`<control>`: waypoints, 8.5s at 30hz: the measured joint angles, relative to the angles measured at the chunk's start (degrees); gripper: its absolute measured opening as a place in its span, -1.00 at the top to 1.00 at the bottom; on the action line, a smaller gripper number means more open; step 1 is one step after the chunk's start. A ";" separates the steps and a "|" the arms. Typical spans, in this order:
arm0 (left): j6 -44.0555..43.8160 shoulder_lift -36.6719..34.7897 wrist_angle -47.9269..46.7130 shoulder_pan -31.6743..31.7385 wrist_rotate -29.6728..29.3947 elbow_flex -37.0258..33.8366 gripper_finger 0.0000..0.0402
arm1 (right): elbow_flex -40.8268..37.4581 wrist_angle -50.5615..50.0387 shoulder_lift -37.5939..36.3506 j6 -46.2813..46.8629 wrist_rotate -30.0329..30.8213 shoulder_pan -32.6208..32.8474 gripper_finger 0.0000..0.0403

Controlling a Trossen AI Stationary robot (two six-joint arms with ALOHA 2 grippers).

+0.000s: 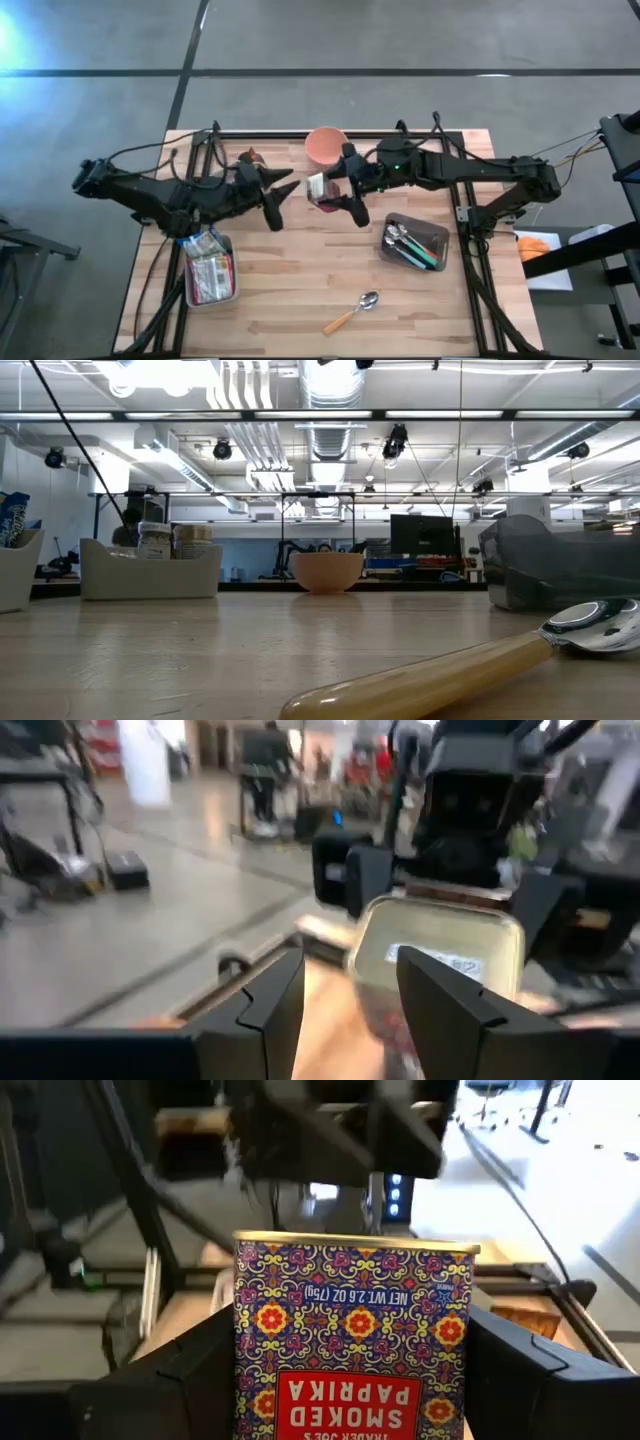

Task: Pick & Place Food Item
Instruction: Put the red seasoning can into the top gray bin

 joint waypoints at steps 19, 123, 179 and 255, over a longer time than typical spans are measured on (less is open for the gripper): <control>30.72 5.75 -13.86 3.16 12.57 -0.20 -0.71 | 0.09 -7.62 0.99 22.27 -10.76 0.09 -0.36; 38.42 12.77 -10.50 -3.64 41.65 9.08 -0.98 | 0.98 -0.25 8.50 28.51 -26.92 5.53 -0.36; 4.83 -11.04 -4.40 -8.18 7.30 -4.66 -0.03 | 8.92 1.96 6.20 5.72 -2.40 6.10 -0.32; 19.64 -3.82 41.79 6.90 47.76 -2.27 -0.03 | 20.76 36.50 17.13 -12.69 3.61 5.49 -0.18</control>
